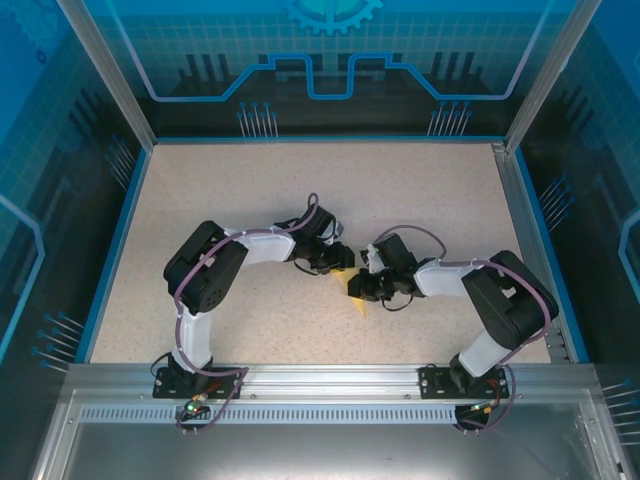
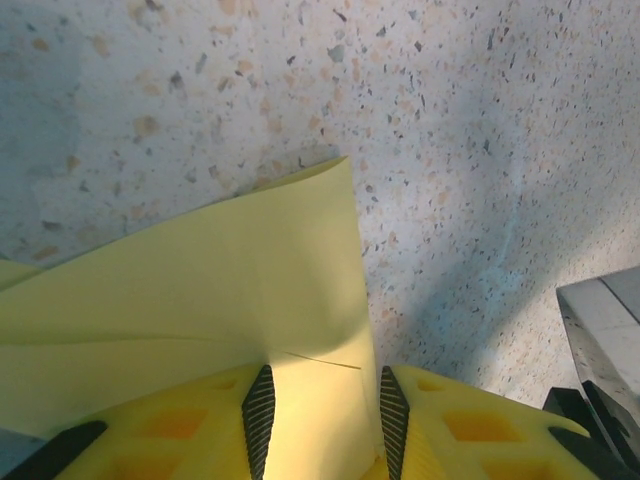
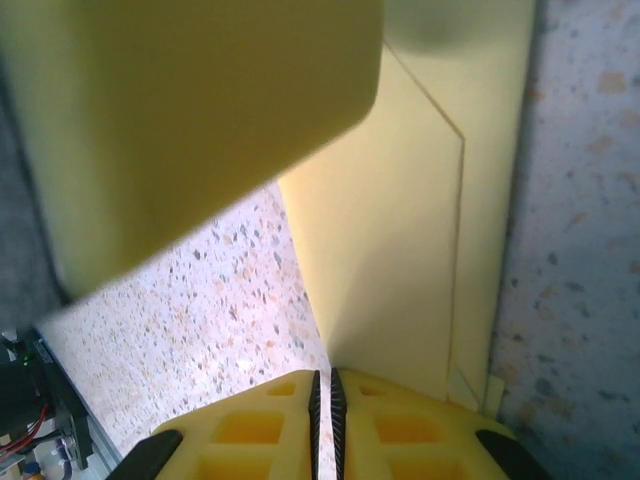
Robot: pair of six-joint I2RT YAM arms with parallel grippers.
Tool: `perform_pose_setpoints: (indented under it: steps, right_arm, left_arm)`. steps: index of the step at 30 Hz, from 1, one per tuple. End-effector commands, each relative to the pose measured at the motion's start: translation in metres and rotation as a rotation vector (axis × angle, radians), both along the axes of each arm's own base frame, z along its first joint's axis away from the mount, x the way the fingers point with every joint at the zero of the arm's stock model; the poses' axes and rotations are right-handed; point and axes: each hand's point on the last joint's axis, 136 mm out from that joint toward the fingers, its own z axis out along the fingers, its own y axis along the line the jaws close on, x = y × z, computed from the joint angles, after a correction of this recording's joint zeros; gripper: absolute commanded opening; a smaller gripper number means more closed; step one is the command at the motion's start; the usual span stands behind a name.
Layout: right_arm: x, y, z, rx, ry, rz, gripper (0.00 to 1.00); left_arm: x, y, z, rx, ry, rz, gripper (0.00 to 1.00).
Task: Fold a paper plane with a square sheet of paper (pick it up from the middle)
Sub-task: Fold the wing for the fifth time at the center of the table.
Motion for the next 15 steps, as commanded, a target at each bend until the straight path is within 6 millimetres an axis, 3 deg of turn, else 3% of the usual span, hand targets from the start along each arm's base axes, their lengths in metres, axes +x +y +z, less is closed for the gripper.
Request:
perform_pose_setpoints:
  steps: [1,10,15]
  right_arm:
    - [-0.034,-0.015,-0.013,-0.032,0.1,0.007,0.15]
    - [-0.076,-0.032,-0.023,-0.064,0.16,0.06,0.18]
    - [-0.088,-0.039,-0.022,-0.074,0.162,0.072,0.19]
  left_arm:
    - [-0.006,0.022,-0.033,0.113,0.081,0.052,0.38]
    - [-0.003,0.023,-0.034,0.113,0.088,0.057,0.38]
    - [-0.003,0.022,-0.034,0.112,0.092,0.055,0.38]
